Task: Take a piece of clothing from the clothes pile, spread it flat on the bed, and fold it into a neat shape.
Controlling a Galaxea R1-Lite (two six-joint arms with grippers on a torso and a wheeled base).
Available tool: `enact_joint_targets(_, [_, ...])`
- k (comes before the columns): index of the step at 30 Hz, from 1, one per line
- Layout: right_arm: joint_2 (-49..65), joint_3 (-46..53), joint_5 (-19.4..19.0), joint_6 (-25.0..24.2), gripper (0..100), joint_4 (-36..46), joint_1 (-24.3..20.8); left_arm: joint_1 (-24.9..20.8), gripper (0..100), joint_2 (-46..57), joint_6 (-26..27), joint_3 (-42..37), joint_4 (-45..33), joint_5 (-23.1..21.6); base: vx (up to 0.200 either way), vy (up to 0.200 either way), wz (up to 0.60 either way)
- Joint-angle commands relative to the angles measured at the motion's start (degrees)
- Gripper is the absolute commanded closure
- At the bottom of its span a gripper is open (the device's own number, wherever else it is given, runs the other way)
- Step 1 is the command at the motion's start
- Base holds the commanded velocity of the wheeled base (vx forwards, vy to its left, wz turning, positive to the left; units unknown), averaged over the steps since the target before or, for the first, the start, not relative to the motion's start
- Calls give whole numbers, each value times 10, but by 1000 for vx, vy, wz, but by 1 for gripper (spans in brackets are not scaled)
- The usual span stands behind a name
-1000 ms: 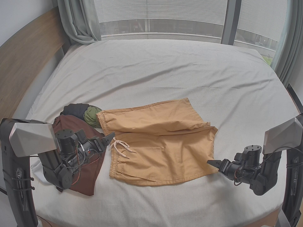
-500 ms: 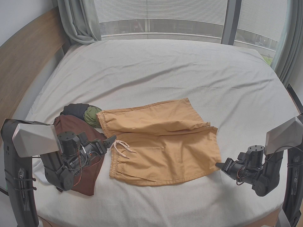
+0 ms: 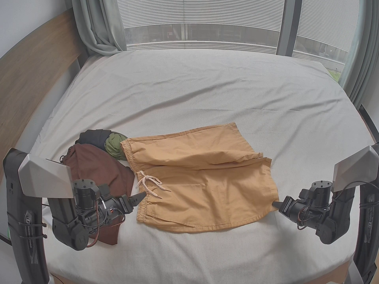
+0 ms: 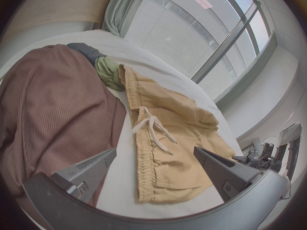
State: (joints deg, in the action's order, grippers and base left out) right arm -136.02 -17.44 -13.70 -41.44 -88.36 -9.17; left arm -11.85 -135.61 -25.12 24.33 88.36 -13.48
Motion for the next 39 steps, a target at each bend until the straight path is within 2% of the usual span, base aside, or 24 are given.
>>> enact_joint_targets(1, [-4,-3,0,0,100,0,-9,-12,0,-1,-11,-19,0,0,0,0,0])
enact_joint_targets(6, [-9,-3,0,0,100,-1,-6,-35,0,-3,-58,-34,-2,2,0,0,0])
enact_joint_targets(16, [-14,-5,0,0,100,-1,-5,-41,0,-48,-60,-17,0,5,0,0,0])
enact_joint_targets(39, [-23,-8,0,0,100,-1,-4,-58,0,-77,-70,-17,0,5,0,0,0])
